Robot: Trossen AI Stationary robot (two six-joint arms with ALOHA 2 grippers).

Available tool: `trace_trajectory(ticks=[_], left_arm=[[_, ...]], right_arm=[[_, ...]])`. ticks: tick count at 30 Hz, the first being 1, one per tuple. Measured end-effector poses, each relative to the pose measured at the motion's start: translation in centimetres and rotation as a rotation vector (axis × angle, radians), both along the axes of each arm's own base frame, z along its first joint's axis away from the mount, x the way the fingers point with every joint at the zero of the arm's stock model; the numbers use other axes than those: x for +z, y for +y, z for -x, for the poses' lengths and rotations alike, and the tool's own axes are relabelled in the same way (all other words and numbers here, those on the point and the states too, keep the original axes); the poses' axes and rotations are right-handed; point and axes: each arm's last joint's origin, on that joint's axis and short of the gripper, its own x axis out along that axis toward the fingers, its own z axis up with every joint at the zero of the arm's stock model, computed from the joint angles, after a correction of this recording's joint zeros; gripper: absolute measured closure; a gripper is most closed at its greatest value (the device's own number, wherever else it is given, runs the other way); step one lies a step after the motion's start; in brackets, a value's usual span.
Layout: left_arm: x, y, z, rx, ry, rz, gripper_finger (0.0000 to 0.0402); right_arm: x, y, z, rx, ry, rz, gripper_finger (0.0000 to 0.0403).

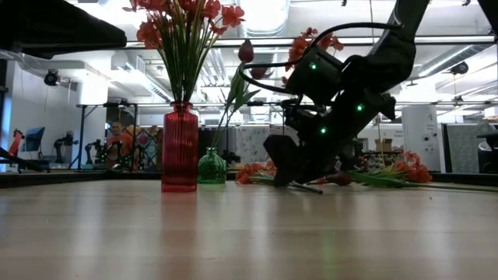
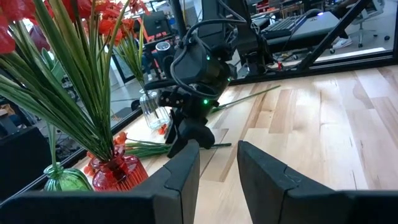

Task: Sort flowers into vase by color
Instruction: Put the left orange flowers into the transparent vase

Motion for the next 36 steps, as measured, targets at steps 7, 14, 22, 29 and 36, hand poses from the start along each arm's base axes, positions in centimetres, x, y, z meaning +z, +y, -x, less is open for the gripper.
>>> trace_trajectory(ticks=[7, 14, 22, 29, 36], left_arm=[[0.0, 0.0, 0.0, 0.000, 0.000, -0.001, 0.0310], [0.0, 0.0, 0.0, 0.000, 0.000, -0.001, 0.0310], [0.0, 0.0, 0.0, 0.000, 0.002, -0.002, 0.0310], [0.0, 0.0, 0.0, 0.000, 0.003, -0.004, 0.0310], [0.0, 0.0, 0.0, 0.000, 0.003, -0.003, 0.0310]], right_arm=[[0.0, 0.0, 0.0, -0.003, -0.007, -0.014, 0.0226], [0.1, 0.0, 0.0, -0.008, -0.011, -0.025, 0.0301], [0.8, 0.0, 0.2, 0.005, -0.021, -0.041, 0.0361], [2.8, 0.4, 0.5, 0.015, -0.045, -0.038, 0.0373], [5.3, 1.6, 1.9, 0.032, -0.012, -0.049, 0.0374]])
